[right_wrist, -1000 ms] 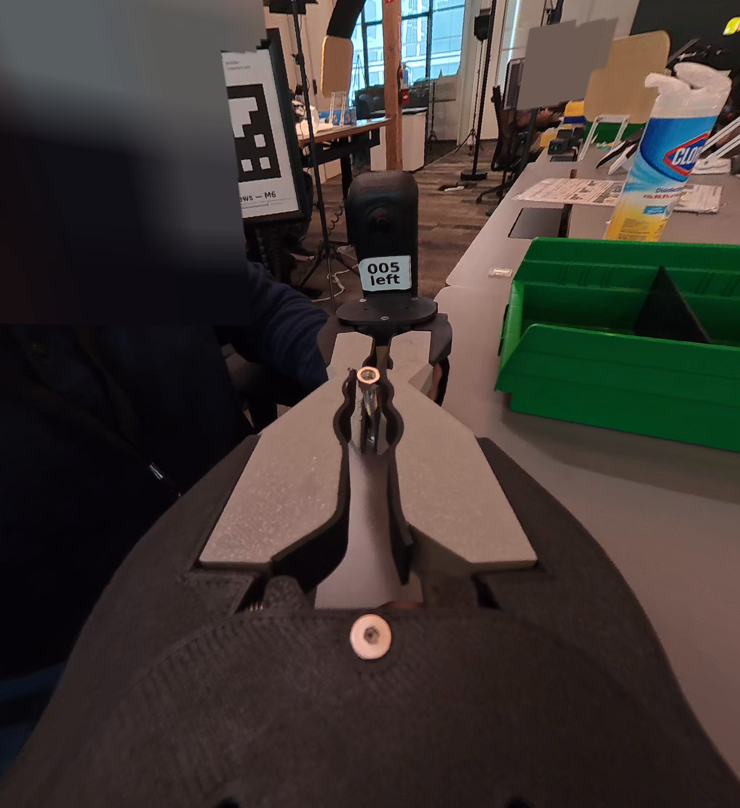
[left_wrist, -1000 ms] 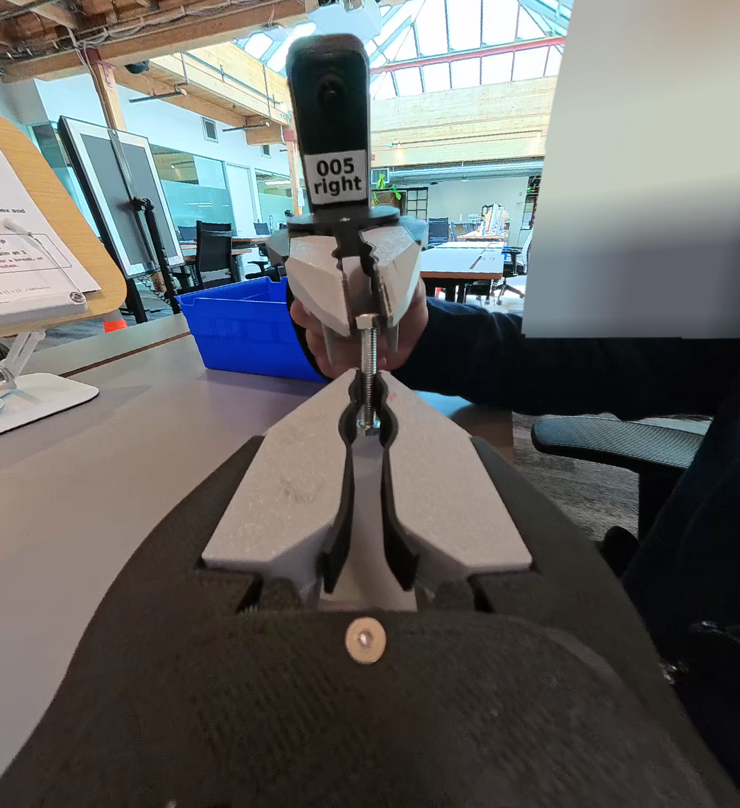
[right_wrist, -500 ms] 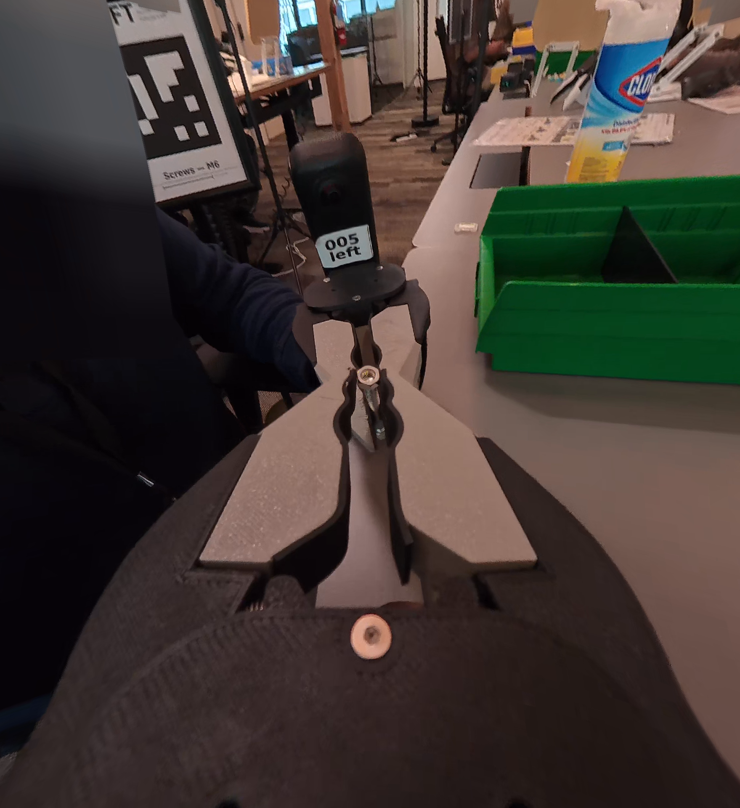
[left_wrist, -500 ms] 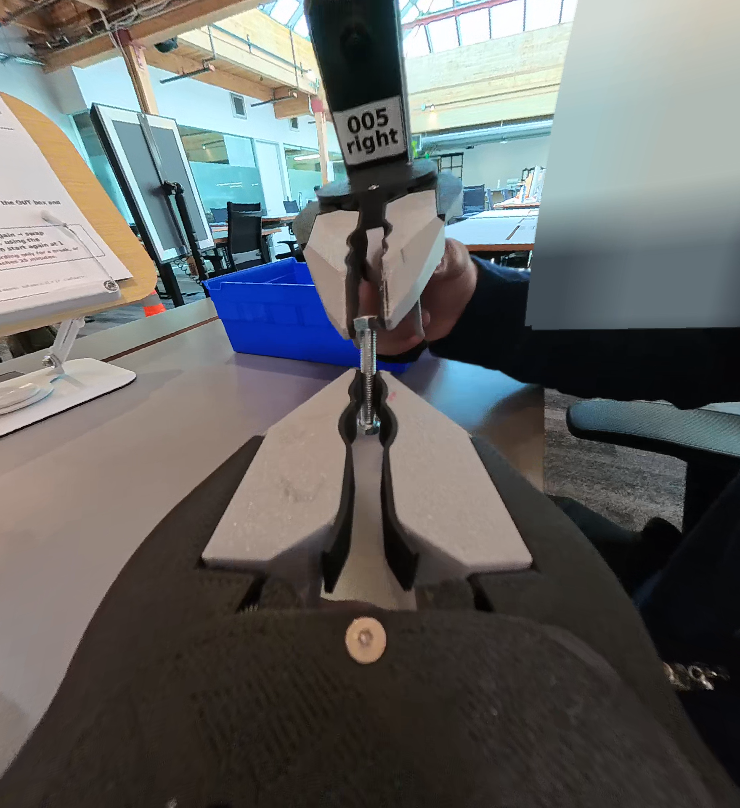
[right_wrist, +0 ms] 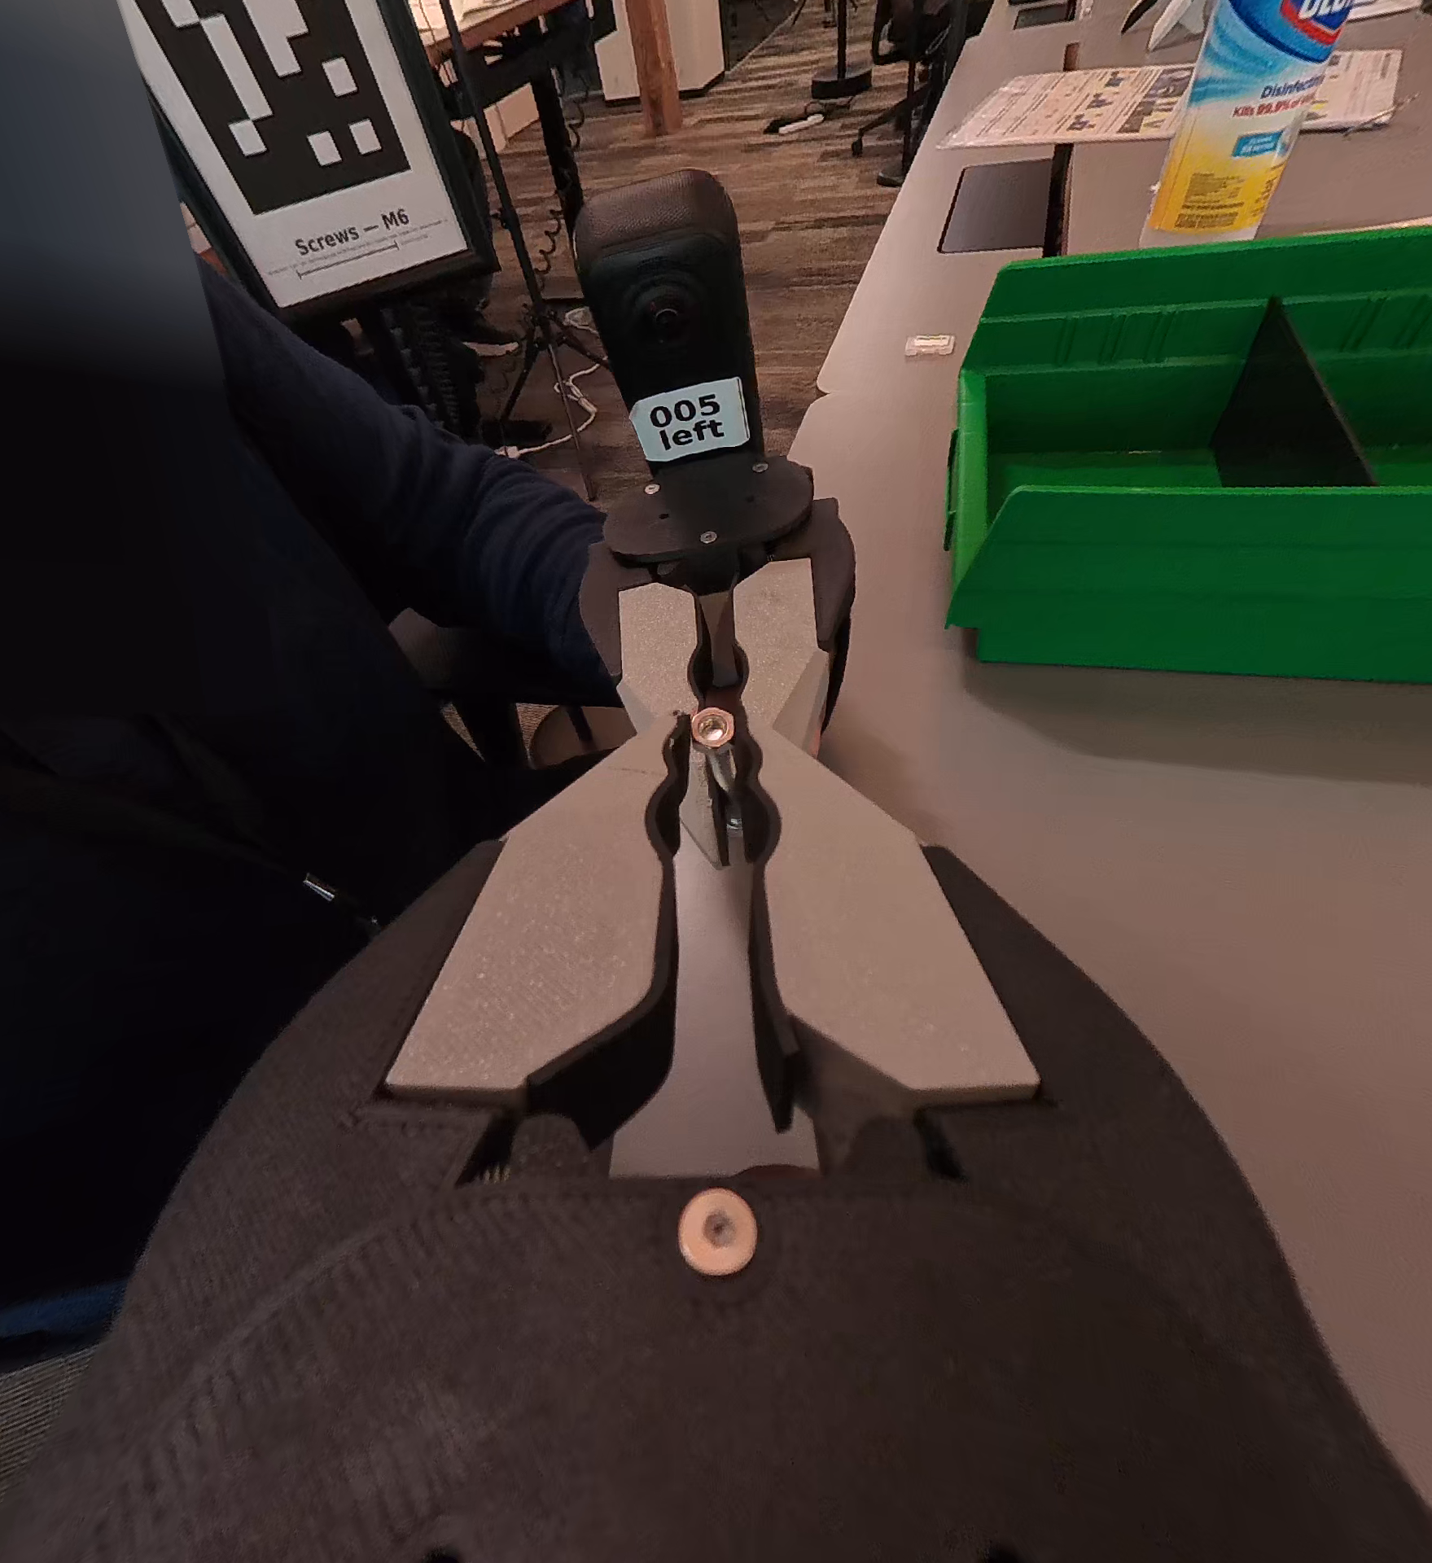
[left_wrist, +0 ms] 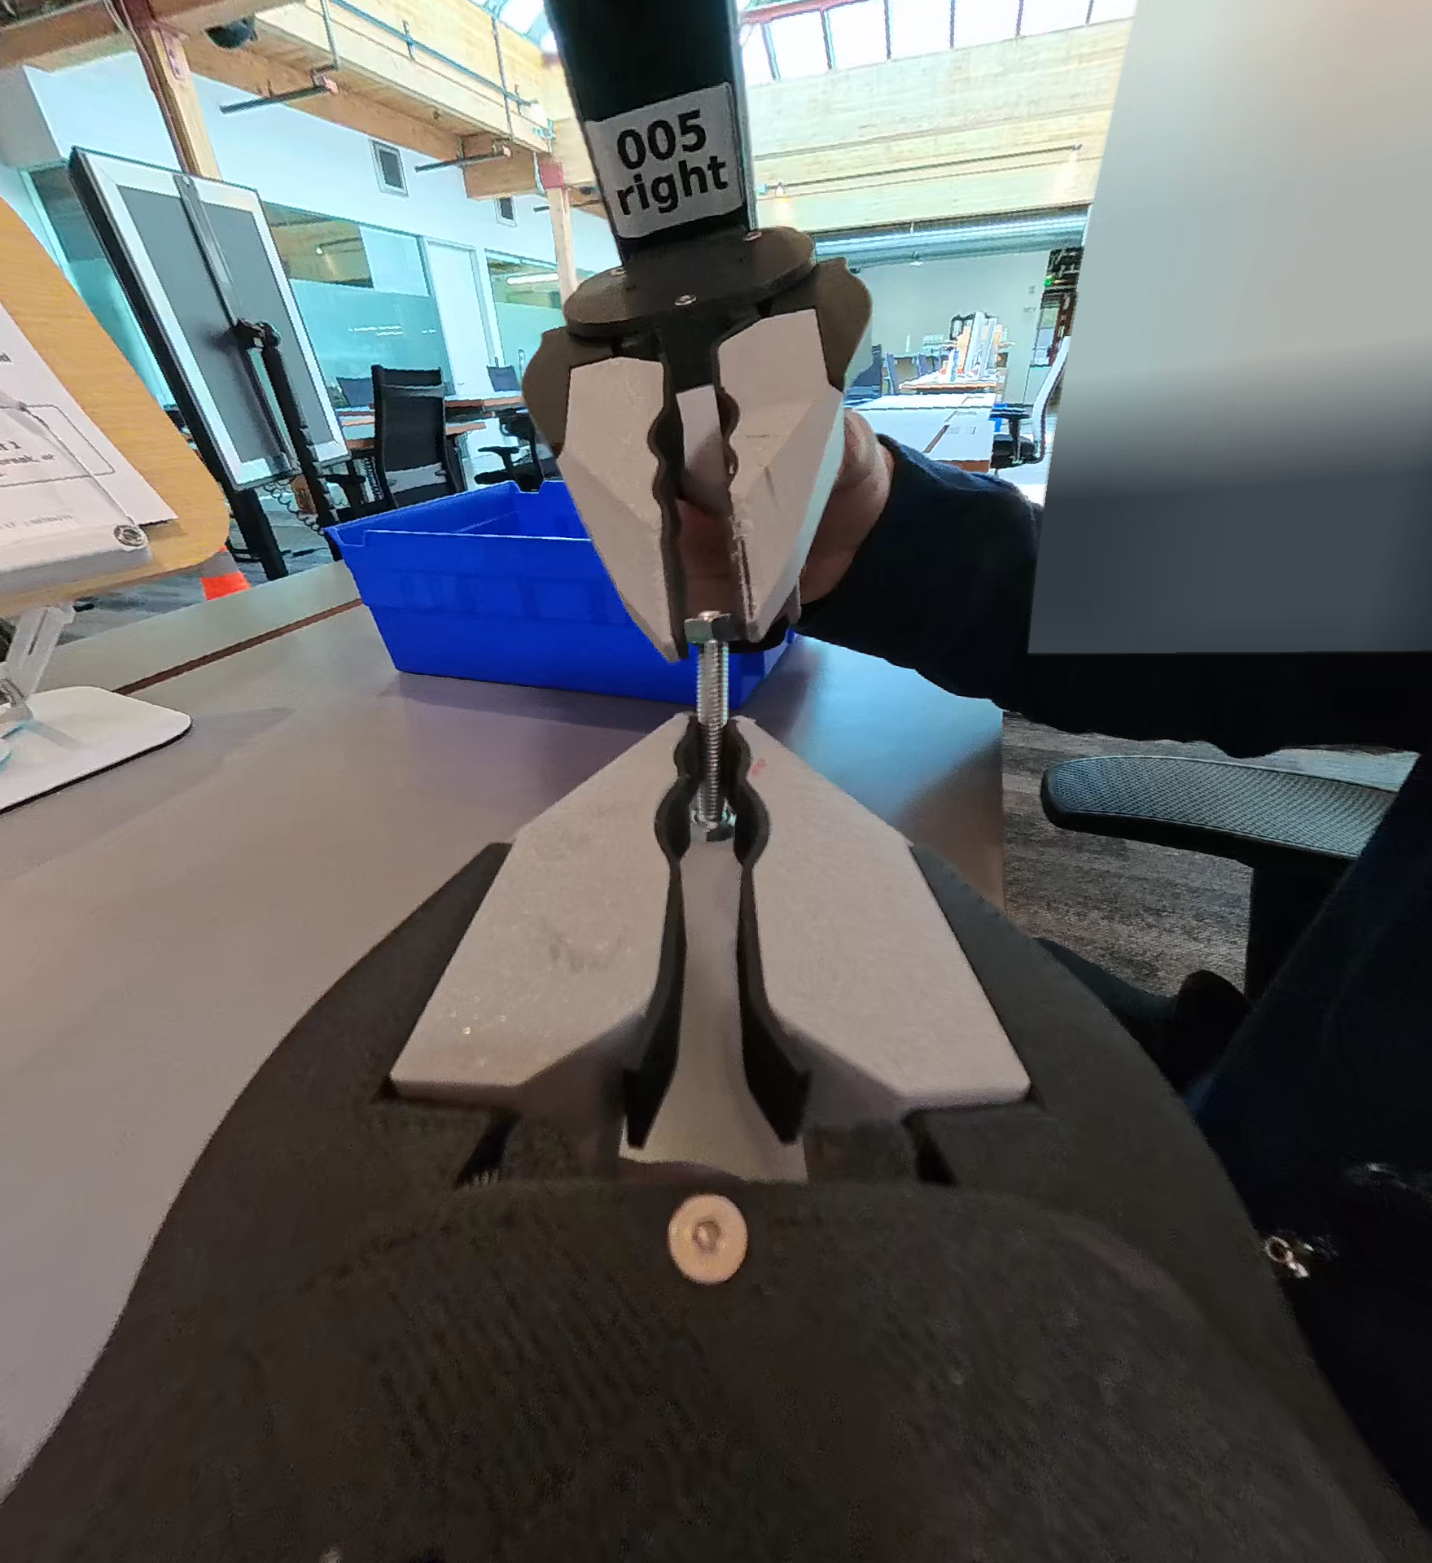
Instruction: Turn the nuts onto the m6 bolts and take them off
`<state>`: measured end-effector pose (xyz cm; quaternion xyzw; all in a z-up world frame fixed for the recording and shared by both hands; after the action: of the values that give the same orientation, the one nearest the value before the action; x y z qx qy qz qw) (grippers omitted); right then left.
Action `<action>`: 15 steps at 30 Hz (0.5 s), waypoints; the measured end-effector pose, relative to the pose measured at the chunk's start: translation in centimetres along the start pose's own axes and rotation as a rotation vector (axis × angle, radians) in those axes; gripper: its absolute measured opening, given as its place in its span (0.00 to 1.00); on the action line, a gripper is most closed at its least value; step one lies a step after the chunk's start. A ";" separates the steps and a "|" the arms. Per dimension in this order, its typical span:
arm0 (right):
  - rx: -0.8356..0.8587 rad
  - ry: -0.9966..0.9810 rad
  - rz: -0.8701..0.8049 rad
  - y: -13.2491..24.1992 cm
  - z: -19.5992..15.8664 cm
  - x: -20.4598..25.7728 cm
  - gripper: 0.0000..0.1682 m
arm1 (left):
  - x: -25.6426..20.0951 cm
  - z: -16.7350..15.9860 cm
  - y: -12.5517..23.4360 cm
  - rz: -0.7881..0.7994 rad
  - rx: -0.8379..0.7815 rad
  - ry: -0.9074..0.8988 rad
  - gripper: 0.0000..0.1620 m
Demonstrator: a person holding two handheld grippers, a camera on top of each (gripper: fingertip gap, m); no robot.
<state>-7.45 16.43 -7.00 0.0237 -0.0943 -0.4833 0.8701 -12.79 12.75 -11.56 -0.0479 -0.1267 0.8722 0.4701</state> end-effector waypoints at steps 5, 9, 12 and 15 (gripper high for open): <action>-0.014 0.018 -0.008 0.0 0.0 0.0 0.04 | 0.0 0.0 0.0 0.004 -0.001 -0.003 0.01; -0.014 0.044 -0.017 -0.1 -0.1 0.1 0.05 | 0.1 0.0 0.0 0.003 -0.002 0.002 0.01; -0.025 0.061 -0.030 -0.1 -0.1 0.0 0.05 | 0.1 0.0 0.0 0.002 -0.004 0.007 0.01; -0.043 0.057 -0.018 -0.1 -0.1 0.1 0.02 | 0.1 0.1 0.0 0.002 -0.008 0.008 0.01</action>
<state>-7.43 16.28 -7.11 0.0197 -0.0587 -0.4922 0.8683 -12.88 12.82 -11.51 -0.0531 -0.1281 0.8719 0.4696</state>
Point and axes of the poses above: each gripper's, where its closed fingertips meet, y back along the fingers, z out of its top, x = y × z across the jaws, the point moved 5 cm from there along y, back along the fingers, and after that the axes turned 14 degrees about -x, right-handed, at the moved point
